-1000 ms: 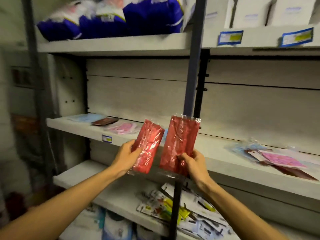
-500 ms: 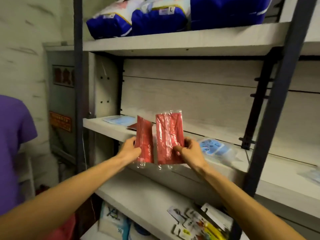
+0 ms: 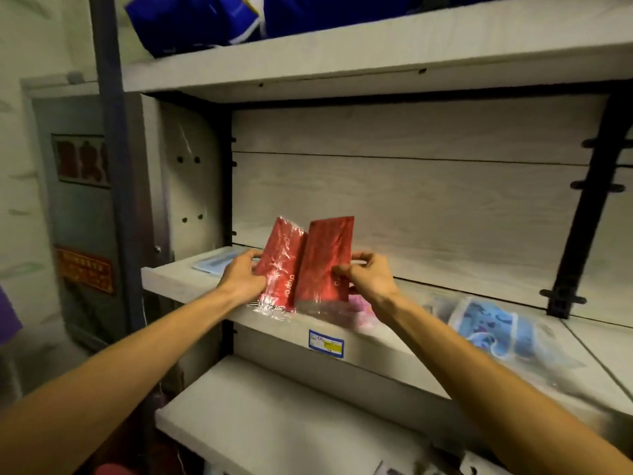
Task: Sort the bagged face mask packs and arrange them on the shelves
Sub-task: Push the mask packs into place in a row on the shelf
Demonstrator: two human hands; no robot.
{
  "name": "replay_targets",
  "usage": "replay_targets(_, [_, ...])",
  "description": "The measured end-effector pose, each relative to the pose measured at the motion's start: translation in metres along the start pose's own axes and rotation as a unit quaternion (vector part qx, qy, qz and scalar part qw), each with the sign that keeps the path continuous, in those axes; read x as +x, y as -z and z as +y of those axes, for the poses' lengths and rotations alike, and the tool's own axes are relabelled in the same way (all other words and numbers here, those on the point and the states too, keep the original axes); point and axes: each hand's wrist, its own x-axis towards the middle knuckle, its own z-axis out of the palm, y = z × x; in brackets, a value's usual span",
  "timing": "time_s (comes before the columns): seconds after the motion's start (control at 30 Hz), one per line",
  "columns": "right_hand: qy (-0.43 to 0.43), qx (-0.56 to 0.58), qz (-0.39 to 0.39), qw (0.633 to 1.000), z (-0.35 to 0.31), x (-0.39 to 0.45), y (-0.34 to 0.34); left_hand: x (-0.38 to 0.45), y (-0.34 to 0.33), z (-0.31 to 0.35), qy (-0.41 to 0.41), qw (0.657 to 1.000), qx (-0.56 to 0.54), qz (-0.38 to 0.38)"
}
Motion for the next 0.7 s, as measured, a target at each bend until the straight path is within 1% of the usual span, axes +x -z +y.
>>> replay_targets(0.13, [-0.008, -0.029, 0.001, 1.0, 0.015, 0.033, -0.026, 0.043, 0.001, -0.018, -0.005, 1.0, 0.019, -0.022])
replay_targets(0.27, [-0.018, -0.058, 0.028, 0.998, 0.035, 0.074, -0.05, 0.082, -0.002, -0.035, -0.035, 0.997, 0.042, -0.055])
replay_targets(0.37, [-0.028, -0.154, 0.049, 0.986, 0.056, 0.102, -0.066, 0.107, -0.006, -0.047, -0.074, 0.991, 0.087, -0.07])
replay_targets(0.43, [-0.025, -0.224, 0.051, 0.973, 0.069, 0.117, -0.073, 0.12, -0.007, -0.053, -0.105, 0.983, 0.131, -0.071])
replay_targets(0.53, [-0.017, -0.363, 0.037, 0.931, 0.079, 0.132, -0.08, 0.136, -0.009, -0.064, -0.145, 0.972, 0.155, -0.1])
replay_targets(0.63, [-0.029, -0.41, 0.039, 0.911, 0.079, 0.139, -0.08, 0.146, -0.011, -0.074, -0.167, 0.964, 0.183, -0.101])
replay_targets(0.7, [-0.034, -0.446, 0.05, 0.893, 0.077, 0.14, -0.076, 0.147, -0.014, -0.079, -0.188, 0.959, 0.194, -0.085])
